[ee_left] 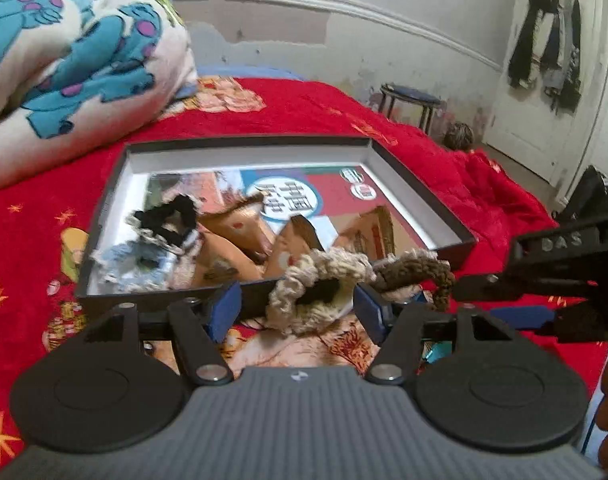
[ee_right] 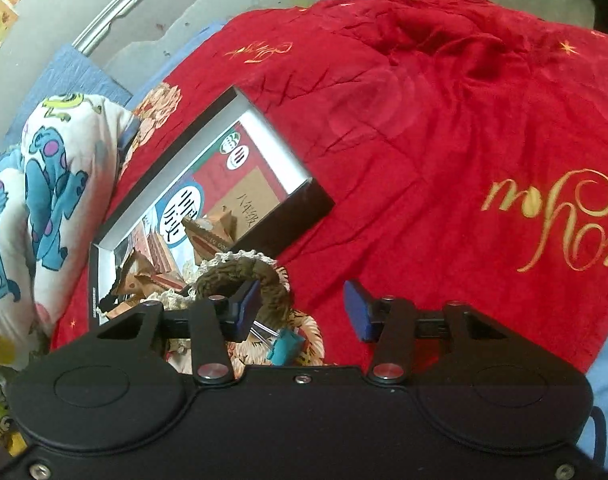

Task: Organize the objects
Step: 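Move both tools back over the pile beside the box, then grasp a cream crocheted scrunchie with the left tool while the right tool grasps a brown crocheted scrunchie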

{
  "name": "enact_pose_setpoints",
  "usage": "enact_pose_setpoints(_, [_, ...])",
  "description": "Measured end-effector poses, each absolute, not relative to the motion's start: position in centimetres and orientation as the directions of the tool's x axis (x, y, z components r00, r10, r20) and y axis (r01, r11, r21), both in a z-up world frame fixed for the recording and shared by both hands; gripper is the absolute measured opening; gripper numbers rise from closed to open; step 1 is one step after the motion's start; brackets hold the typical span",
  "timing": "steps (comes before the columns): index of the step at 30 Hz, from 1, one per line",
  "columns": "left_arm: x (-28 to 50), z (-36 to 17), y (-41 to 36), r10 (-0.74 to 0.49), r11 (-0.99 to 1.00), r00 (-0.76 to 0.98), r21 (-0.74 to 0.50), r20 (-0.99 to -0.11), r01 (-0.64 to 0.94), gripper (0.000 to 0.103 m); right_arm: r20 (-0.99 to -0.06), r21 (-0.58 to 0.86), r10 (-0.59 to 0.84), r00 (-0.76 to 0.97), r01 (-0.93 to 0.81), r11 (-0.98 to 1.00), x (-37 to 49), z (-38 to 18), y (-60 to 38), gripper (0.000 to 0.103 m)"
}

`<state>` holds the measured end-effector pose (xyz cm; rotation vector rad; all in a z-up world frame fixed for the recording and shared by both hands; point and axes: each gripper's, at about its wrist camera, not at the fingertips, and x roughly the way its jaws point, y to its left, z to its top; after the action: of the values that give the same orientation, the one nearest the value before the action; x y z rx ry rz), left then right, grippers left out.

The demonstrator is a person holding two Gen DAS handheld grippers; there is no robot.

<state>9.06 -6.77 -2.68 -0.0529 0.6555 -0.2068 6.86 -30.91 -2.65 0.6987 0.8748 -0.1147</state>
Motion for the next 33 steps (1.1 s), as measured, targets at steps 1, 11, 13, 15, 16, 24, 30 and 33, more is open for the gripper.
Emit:
enact_pose_setpoints(1, [9.4, -3.0, -6.8, -0.206, 0.978, 0.767, -0.119, -0.608, 0.169, 0.075, -0.739, 0.513, 0.186, 0.647, 0.361, 0.779, 7.2, -2.8, -30.6, 0.046])
enact_pose_setpoints(11, [9.8, -4.6, -6.9, -0.255, 0.965, 0.758, -0.207, -0.601, 0.161, 0.044, -0.747, 0.471, 0.164, 0.644, 0.338, 0.815, 10.1, -3.5, -28.7, 0.046])
enact_pose_setpoints(13, [9.8, -4.4, -6.9, -0.25, 0.966, 0.759, -0.203, -0.602, 0.158, 0.017, -0.748, 0.459, 0.155, 0.646, 0.334, 0.824, 10.5, -3.6, -28.4, 0.046])
enact_pose_setpoints(15, [10.0, -4.3, -6.5, -0.246, 0.966, 0.755, -0.216, -0.607, 0.14, 0.014, -0.741, 0.461, 0.155, 0.653, 0.327, 0.825, 10.6, -3.6, -28.3, 0.044])
enact_pose_setpoints(16, [10.1, -4.4, -6.2, -0.252, 0.963, 0.751, -0.235, -0.611, 0.132, 0.013, -0.739, 0.464, 0.158, 0.655, 0.325, 0.824, 10.7, -3.6, -28.3, 0.044])
enact_pose_setpoints(24, [10.1, -4.3, -5.6, -0.257, 0.957, 0.747, -0.27, -0.613, 0.107, 0.012, -0.71, 0.557, 0.223, 0.668, 0.339, 0.758, 10.8, -4.4, -29.3, 0.023])
enact_pose_setpoints(30, [9.8, -3.6, -5.8, -0.243, 0.962, 0.762, -0.249, -0.6, 0.11, 0.011, -0.708, 0.551, 0.219, 0.671, 0.331, 0.766, 10.8, -4.4, -28.6, 0.012])
enact_pose_setpoints(33, [9.7, -3.4, -5.7, -0.242, 0.962, 0.763, -0.249, -0.599, 0.11, 0.011, -0.703, 0.541, 0.203, 0.681, 0.327, 0.775, 10.1, -3.9, -27.9, 0.012])
